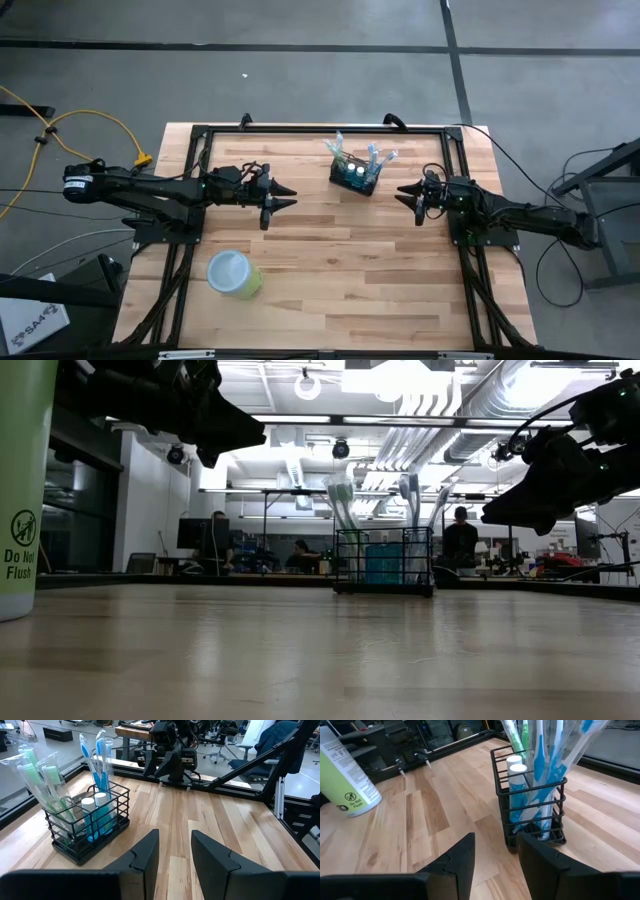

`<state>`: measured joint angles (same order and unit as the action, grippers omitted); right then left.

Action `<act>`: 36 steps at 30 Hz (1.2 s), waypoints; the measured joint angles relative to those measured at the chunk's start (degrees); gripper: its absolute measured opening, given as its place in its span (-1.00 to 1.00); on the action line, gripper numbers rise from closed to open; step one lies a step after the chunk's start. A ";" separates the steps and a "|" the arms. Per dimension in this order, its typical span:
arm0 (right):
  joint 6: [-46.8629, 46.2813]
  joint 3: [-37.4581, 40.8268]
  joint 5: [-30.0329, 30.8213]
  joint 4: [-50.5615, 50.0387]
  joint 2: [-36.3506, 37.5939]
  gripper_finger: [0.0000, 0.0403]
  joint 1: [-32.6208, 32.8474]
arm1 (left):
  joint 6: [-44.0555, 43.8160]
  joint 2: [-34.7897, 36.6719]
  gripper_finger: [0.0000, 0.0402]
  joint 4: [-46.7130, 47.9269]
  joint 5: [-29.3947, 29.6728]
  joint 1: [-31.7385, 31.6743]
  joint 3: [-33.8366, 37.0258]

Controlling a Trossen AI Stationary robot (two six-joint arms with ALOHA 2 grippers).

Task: Pick & Place toothbrushing station
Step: Return to Home Position

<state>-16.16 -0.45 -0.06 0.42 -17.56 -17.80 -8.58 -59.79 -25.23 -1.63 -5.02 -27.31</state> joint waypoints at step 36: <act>-0.51 0.02 -0.10 0.62 0.00 -0.31 0.03 | 5.71 16.89 -0.45 7.40 0.63 -8.59 6.34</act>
<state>-16.67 -0.43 -0.16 1.04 -17.56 -17.77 -2.87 -42.90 -17.83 -0.99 -13.61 -20.97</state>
